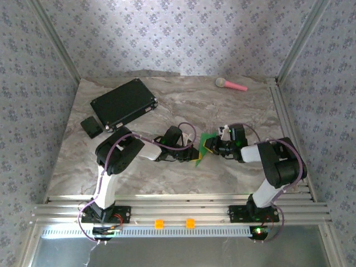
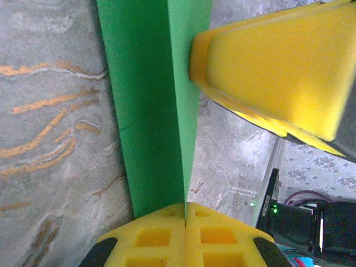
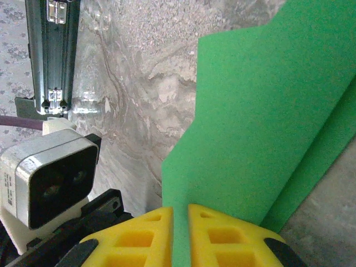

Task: Fold a paper plane with a square sheet of paper (pick it up from the middle)

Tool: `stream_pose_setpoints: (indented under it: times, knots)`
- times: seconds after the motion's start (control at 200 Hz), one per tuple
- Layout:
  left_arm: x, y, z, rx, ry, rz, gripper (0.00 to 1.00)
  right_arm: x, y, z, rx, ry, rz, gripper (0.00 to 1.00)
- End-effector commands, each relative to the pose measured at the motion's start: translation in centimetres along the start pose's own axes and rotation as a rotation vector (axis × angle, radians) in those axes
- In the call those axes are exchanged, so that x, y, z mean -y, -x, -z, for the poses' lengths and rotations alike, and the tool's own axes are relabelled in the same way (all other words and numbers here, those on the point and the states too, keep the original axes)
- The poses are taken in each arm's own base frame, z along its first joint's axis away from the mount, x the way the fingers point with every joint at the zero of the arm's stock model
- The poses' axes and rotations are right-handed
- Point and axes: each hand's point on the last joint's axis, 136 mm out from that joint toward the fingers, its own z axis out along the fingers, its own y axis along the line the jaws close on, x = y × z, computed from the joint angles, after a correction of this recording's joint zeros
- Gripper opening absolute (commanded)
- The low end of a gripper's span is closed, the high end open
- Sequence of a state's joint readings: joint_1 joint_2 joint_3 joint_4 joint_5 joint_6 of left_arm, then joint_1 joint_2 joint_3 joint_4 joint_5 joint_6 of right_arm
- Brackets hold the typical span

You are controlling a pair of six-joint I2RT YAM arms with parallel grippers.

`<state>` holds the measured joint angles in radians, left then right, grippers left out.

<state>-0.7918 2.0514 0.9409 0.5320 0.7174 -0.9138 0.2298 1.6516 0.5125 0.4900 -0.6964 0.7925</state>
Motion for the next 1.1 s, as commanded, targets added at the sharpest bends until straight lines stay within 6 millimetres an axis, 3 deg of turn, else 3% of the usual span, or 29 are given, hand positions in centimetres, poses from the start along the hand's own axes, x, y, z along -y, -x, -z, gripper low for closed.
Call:
stream_pose_setpoints:
  times: [0.0,0.63,0.895,0.984,1.094]
  knots:
    - [-4.2,-1.0,0.6,-0.004,0.130,0.112,0.00,-0.5,0.6,-0.3,0.000,0.009,0.022,0.16]
    - [-5.4,-1.4,0.6,-0.008,0.174,0.150,0.00,1.0,0.3,-1.0,-0.038,-0.039,-0.002,0.16]
    - [-5.6,-1.5,0.8,-0.009,0.194,0.146,0.00,3.4,-0.8,-1.3,-0.084,-0.152,-0.035,0.16]
    - [-5.5,-1.5,1.1,-0.012,0.207,0.134,0.04,4.6,-1.5,-1.1,-0.110,-0.233,-0.039,0.16]
    - [-5.2,-1.8,1.5,-0.026,0.226,0.114,0.18,5.0,-2.2,-1.4,-0.146,-0.264,-0.030,0.16]
